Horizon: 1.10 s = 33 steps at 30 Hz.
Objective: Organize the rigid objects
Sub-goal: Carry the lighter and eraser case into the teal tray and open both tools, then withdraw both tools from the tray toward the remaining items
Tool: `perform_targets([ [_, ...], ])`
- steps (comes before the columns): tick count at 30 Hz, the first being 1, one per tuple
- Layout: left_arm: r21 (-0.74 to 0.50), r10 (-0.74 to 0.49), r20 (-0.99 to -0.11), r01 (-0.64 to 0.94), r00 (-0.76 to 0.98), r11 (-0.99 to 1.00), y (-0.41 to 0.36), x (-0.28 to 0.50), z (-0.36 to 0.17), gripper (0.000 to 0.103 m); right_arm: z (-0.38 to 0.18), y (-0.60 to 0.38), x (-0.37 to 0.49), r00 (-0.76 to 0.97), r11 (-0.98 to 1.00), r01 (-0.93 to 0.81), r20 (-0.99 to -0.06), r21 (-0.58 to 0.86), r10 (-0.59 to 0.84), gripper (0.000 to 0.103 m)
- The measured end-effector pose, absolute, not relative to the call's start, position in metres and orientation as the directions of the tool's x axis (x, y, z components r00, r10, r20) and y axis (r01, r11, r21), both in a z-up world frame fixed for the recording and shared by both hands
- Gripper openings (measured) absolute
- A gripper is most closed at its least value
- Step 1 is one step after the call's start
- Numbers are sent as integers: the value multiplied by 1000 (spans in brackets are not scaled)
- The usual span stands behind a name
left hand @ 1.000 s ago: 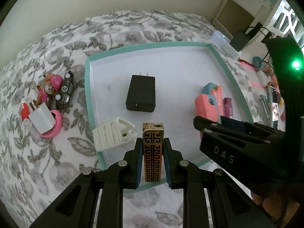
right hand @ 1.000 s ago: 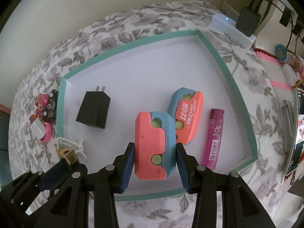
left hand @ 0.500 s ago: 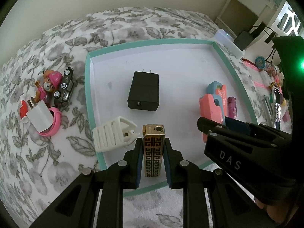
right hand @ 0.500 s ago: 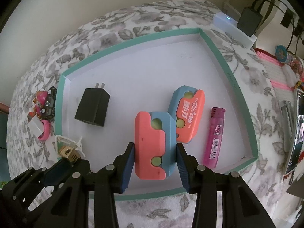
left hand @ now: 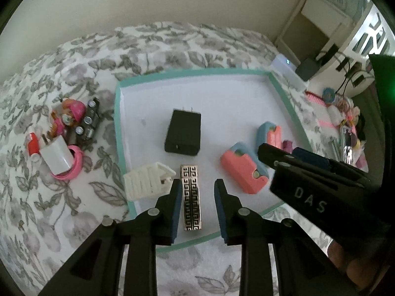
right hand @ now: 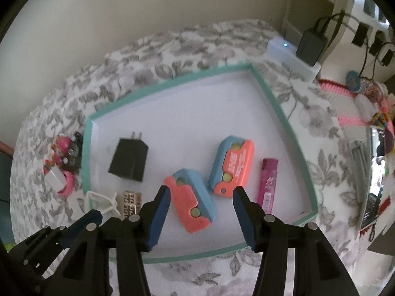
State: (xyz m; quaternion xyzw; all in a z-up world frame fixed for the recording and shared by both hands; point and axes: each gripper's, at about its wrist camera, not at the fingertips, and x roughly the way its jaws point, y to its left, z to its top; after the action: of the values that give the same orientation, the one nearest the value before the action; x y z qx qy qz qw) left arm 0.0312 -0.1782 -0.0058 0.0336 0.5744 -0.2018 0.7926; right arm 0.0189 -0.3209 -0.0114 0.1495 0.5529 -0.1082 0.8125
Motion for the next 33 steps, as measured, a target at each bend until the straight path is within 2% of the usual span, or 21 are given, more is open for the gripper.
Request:
perform_targets([
  [11,-137,-222,-894,235,389,962,-141,44,17,36,8,-318,19,422,926,354,-906,129,-35,57],
  [15,-119,-181,-890,170,419,978,-125,49,19,46,3,-311,22,407,937,333,-912,107,-41,57],
  [18,-98,-143,-890,124,433,987,-112,54,19,48,0,-303,24,399,949,305,-916,85,-47,63],
  [20,-89,-125,-889,101,441,991,-106,55,19,50,-2,-299,25,397,955,288,-916,74,-48,64],
  [22,-83,-107,-890,75,443,994,-100,57,17,61,-3,-295,26,395,959,277,-917,63,-54,68],
  [24,-74,-93,-892,60,443,995,-96,59,15,64,-5,-291,27,392,962,268,-918,56,-56,73],
  [25,-69,-85,-893,51,442,996,-94,60,14,68,-5,-290,27,392,963,265,-918,55,-56,78],
  [28,-50,-60,-894,33,444,998,-91,61,11,81,-9,-286,29,388,966,254,-920,43,-61,86],
  [33,-30,-29,-888,5,458,1000,-84,63,8,84,-11,-281,30,390,971,237,-919,33,-64,96],
])
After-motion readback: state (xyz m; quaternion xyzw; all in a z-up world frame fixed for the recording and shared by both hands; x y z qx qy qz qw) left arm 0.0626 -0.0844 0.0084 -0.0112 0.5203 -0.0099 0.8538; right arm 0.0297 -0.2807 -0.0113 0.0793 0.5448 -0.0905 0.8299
